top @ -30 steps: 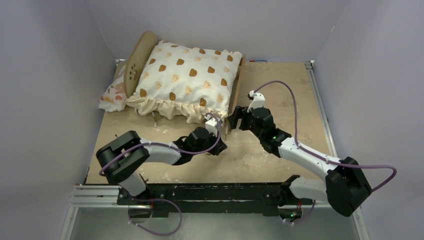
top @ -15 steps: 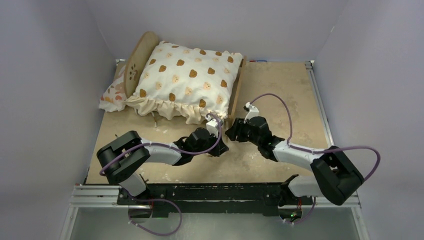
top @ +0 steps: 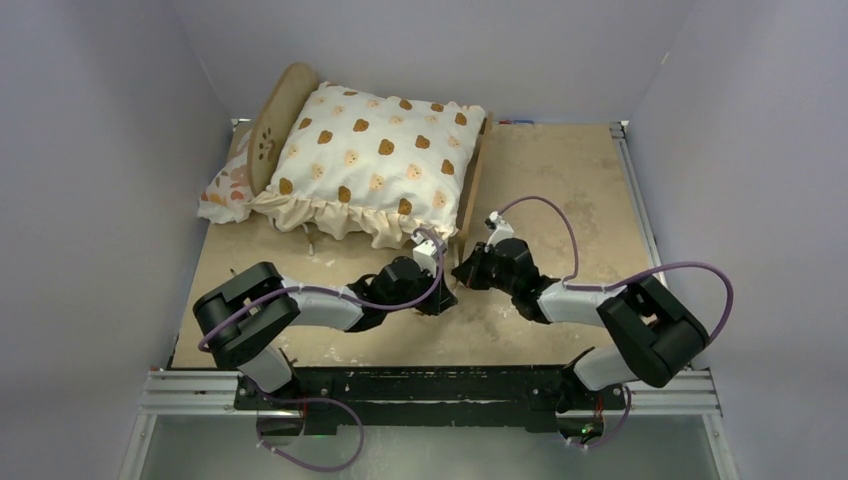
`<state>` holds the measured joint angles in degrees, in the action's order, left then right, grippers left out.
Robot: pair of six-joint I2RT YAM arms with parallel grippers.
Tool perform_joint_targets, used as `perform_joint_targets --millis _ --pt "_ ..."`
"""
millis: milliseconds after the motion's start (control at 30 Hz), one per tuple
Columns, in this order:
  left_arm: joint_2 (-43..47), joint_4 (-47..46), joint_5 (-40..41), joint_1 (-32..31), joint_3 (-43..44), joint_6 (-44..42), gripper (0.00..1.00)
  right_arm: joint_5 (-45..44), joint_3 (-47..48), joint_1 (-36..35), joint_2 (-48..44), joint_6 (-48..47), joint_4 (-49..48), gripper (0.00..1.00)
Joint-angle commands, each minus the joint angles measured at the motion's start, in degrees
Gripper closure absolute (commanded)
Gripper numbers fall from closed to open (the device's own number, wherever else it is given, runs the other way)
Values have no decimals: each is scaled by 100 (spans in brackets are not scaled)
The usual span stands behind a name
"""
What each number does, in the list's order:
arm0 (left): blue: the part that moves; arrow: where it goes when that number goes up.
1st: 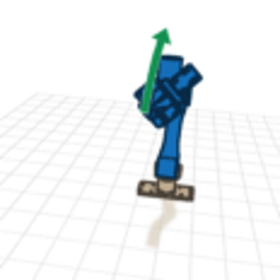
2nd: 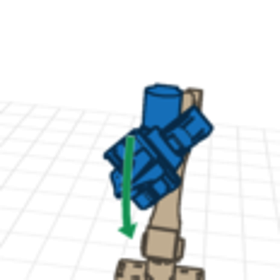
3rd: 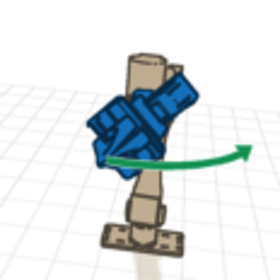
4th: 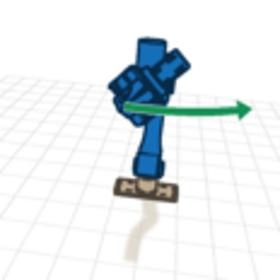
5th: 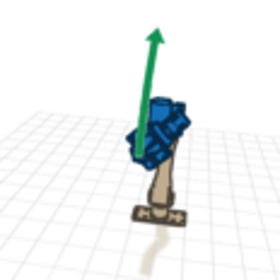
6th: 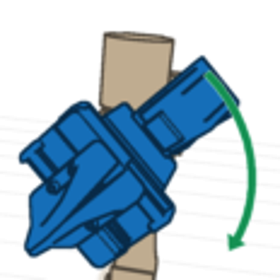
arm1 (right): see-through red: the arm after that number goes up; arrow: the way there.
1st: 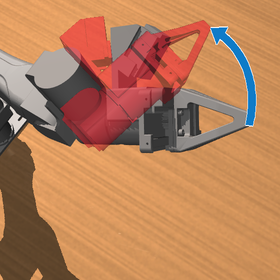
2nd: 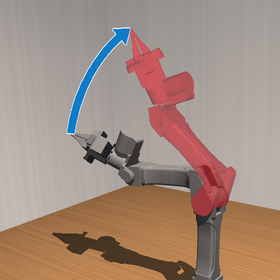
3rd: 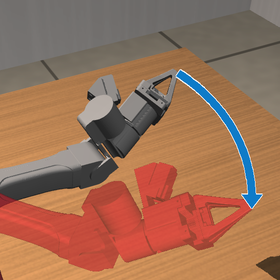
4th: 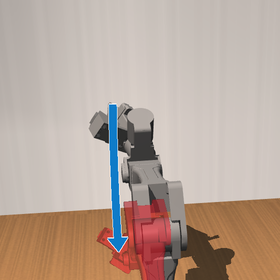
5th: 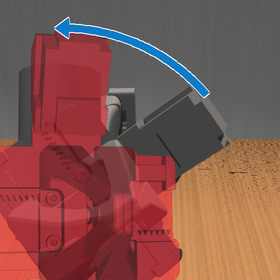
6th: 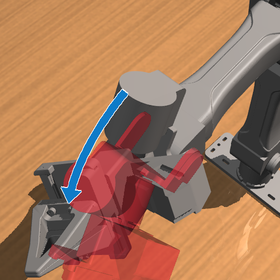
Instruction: Set up the pet bed
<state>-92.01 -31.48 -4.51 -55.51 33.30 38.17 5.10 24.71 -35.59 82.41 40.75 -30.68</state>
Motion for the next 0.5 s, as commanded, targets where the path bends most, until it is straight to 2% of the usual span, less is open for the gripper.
perform_joint_targets --millis 0,200,467 --pt "312 324 -24 -89 131 36 87 -38 -323 3 -113 218 227 100" --pt "681 821 353 -84 300 -108 79 -2 -627 8 139 362 251 100" --pt "796 1334 905 -75 740 -399 79 38 -739 5 121 372 106 100"
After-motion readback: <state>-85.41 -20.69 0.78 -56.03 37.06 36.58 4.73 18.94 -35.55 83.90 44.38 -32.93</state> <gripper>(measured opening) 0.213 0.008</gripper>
